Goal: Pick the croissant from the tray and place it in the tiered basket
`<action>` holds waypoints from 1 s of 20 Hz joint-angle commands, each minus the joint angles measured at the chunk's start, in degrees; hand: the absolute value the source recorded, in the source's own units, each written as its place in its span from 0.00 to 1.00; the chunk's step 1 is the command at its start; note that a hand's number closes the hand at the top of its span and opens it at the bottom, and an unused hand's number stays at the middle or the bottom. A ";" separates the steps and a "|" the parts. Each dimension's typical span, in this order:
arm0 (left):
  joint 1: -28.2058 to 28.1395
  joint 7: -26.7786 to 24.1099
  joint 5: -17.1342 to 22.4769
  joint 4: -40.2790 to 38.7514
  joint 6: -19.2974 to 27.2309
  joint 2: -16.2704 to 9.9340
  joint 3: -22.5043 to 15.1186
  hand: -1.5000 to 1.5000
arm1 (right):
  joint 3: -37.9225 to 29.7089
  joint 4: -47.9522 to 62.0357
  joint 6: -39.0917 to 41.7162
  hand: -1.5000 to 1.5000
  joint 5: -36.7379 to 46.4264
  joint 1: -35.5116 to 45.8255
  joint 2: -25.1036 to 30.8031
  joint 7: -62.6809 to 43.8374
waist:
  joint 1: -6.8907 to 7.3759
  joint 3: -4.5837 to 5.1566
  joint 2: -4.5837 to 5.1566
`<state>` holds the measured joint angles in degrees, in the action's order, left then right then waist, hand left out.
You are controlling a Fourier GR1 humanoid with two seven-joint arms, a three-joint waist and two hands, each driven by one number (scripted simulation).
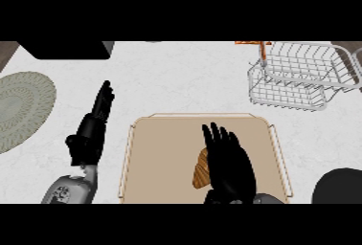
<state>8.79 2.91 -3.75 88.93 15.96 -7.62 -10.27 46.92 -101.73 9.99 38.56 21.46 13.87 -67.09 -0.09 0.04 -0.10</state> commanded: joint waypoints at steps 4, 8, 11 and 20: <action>-2.58 -1.62 -0.93 0.02 -0.03 1.23 -0.58 0.50 | -0.46 0.21 4.39 0.00 5.12 -2.79 -5.38 -9.01 | 0.03 -0.01 0.01; 0.06 -0.05 -1.91 -0.65 0.53 2.53 -0.70 0.50 | -3.09 4.04 3.53 0.00 6.98 -2.78 -9.32 -6.43 | 0.14 -0.03 0.06; -2.33 -2.39 -1.27 0.00 -0.53 1.57 0.89 0.50 | -3.52 6.19 -0.22 0.00 10.96 -5.58 -9.25 -1.20 | 0.21 -0.03 0.06; -1.08 -0.11 0.09 1.78 -3.56 0.25 3.32 0.50 | -4.55 10.21 0.07 1.00 22.93 -4.39 -9.88 4.55 | 0.24 -0.03 0.06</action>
<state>7.49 2.46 -4.69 89.99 13.97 -6.57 -8.32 42.23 -93.99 8.48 57.02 14.96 5.07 -60.31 0.02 0.09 -0.22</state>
